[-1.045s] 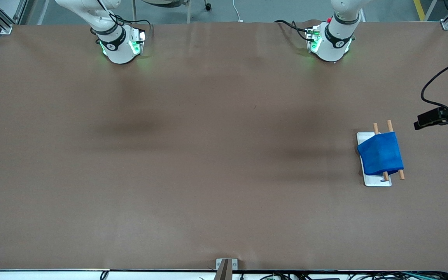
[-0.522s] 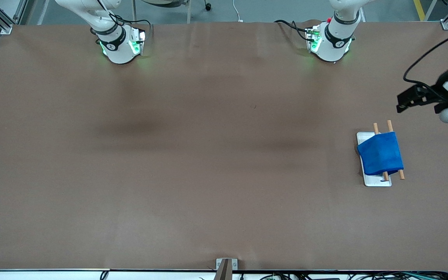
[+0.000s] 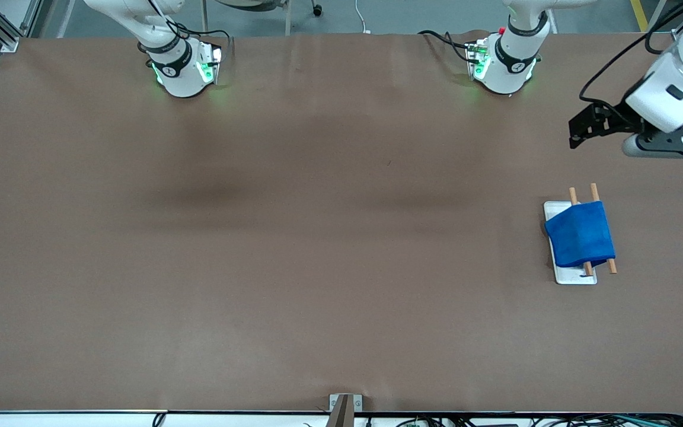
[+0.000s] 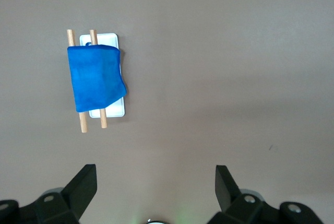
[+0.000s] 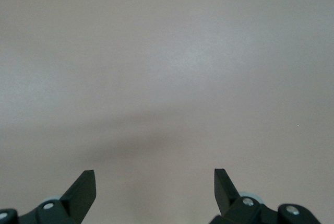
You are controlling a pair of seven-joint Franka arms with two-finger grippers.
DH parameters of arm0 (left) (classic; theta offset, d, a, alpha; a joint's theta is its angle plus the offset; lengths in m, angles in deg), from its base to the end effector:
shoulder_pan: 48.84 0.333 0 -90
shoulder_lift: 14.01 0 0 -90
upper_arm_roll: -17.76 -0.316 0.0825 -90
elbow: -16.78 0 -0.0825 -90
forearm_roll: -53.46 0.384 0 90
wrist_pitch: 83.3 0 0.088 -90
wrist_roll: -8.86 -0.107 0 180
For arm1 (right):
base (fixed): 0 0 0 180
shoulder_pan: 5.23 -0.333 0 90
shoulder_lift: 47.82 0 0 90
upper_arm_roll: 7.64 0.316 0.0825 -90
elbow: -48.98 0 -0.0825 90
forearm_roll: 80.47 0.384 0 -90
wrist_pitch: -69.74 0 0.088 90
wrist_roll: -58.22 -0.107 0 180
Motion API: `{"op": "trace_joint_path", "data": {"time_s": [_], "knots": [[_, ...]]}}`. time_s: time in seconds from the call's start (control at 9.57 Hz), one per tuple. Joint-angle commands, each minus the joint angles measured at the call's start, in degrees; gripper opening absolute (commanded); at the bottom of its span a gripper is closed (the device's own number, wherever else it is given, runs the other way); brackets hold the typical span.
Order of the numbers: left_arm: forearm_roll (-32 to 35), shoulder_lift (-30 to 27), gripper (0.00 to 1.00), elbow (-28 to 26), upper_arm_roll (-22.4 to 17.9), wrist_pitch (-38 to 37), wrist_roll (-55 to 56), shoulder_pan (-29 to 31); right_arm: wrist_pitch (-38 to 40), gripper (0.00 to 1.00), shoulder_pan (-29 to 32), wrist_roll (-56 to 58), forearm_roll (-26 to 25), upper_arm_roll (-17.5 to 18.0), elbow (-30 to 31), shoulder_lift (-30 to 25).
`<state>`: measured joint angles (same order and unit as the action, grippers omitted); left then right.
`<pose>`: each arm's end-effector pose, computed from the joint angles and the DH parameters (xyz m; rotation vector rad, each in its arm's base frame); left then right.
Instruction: Right arm passes towel to left arm to hang
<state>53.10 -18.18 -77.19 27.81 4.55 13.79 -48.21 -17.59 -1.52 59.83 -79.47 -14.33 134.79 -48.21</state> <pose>0.5199 -0.0905 0.6275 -3.1280 0.1218 0.0533 0.5394 -0.0973 0.6584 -3.1174 0.2379 -0.0547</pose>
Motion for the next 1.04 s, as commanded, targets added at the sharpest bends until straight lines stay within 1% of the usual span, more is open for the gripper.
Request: {"op": "trace_joint_path", "data": {"time_s": [0.0,0.31,0.42,0.73,0.94], "knots": [[-0.4,-3.7,1.00,-5.9,-1.0,1.8,0.5,-0.5,-0.6,1.00,-0.3,0.4,-1.0,-0.2,0.8,-0.7],[0.1,-4.6,1.00,-5.3,-1.3,1.4,0.0,-0.4,-0.5,1.00,-0.3,0.4,-1.0,-0.2,0.8,-0.7],[0.1,-4.5,1.00,-4.6,-2.2,1.2,-0.5,-0.3,-0.5,1.00,-0.3,0.4,-1.0,-0.2,0.8,-0.7],[0.3,-4.2,1.00,-3.2,-2.3,-1.0,-0.3,0.6,-0.5,1.00,-0.3,0.4,-1.0,-0.2,0.8,-0.7],[0.4,-4.2,1.00,-3.0,-2.4,-1.1,-0.3,0.5,-0.5,1.00,-0.3,0.4,-1.0,-0.2,0.8,-0.7]]}}
